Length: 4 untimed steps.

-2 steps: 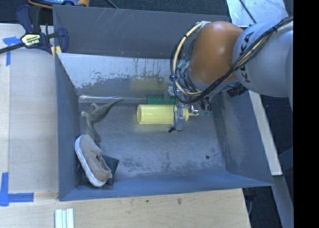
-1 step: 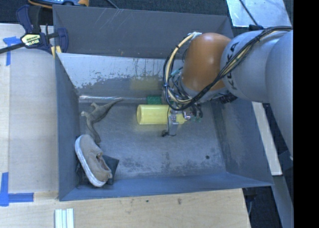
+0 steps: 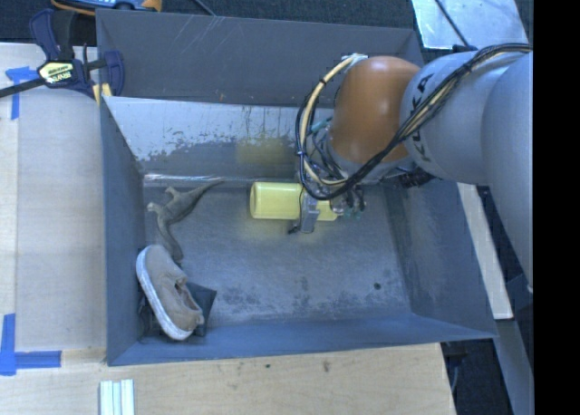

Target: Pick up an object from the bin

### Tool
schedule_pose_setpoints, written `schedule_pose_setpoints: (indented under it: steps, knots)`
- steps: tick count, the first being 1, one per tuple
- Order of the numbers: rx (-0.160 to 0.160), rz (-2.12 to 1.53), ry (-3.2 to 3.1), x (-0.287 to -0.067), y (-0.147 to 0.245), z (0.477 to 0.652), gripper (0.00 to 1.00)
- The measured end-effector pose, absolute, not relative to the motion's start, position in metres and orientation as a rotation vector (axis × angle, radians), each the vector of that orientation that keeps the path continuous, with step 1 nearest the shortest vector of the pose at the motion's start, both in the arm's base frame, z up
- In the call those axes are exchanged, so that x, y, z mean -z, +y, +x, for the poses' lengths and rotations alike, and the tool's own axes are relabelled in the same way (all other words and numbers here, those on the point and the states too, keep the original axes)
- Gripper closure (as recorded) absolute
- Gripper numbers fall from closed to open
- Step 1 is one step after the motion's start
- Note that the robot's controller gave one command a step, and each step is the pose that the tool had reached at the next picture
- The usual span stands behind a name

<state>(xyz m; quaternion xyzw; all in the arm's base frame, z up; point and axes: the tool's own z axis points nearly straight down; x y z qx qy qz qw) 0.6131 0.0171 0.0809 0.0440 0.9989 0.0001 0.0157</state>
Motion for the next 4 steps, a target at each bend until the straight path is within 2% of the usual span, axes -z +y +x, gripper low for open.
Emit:
schedule_pose_setpoints:
  steps: [2, 4]
  knots:
    - [0.0, 0.138, 3.112, -0.085, 0.017, 0.612, 1.0]
    - [0.0, 0.138, 3.132, -0.115, 0.017, 0.609, 1.0]
